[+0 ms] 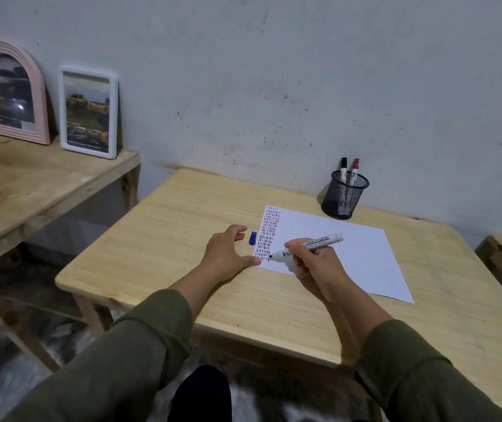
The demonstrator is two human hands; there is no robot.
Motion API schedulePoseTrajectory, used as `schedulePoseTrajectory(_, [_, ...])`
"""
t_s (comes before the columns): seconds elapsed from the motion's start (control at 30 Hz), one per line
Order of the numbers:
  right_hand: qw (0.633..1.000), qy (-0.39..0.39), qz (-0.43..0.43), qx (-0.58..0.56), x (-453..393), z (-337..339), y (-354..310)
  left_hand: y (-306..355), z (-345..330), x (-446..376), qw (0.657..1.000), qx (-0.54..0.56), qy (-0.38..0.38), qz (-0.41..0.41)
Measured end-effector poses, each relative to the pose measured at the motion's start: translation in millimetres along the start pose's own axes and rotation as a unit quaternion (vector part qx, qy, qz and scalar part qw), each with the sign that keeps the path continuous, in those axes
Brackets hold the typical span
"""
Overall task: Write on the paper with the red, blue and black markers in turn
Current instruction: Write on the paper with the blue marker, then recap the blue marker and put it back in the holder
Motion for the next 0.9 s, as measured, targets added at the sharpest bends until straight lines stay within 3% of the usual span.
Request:
schedulePoseTrajectory(0.17, [0.998, 0.003, 0.001, -0.062, -2.6, 4.4, 3.3, 4.9, -3.0, -5.2, 0.999, -0.003, 0.036, -0.018])
schedulePoseTrajectory(0.37, [0.999, 0.019, 0.032, -0.035, -7.0, 15.5, -2.8, 19.9, -9.3, -13.9, 0.996, -0.066, 0.058, -0.006])
schedulePoseTrajectory(0.5, [0.997, 0.022, 0.055, -0.041, -10.9, 25.6, -22.0, 36.1, -9.5, -18.7, 0.989, 0.1, 0.106, 0.017])
schedulePoseTrajectory(0.63, [0.996, 0.032, 0.084, -0.028, -9.7, 37.6, -47.3, 68.3, -15.2, -22.0, 0.94, 0.315, 0.117, 0.065])
schedulePoseTrajectory(0.9, [0.99, 0.061, 0.121, -0.027, -5.6, 57.7, -72.8, 107.5, -31.8, -34.5, 0.925, 0.369, 0.058, 0.074])
Point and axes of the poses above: each hand's wrist, its own x-axis away from the middle knuckle, its own z-axis out of the back of the hand, y = z × x, the point moved 5 cm from there along -x, towards the middle knuckle, and after that the axes turned 7 degrees about x, right-handed, at the moved point
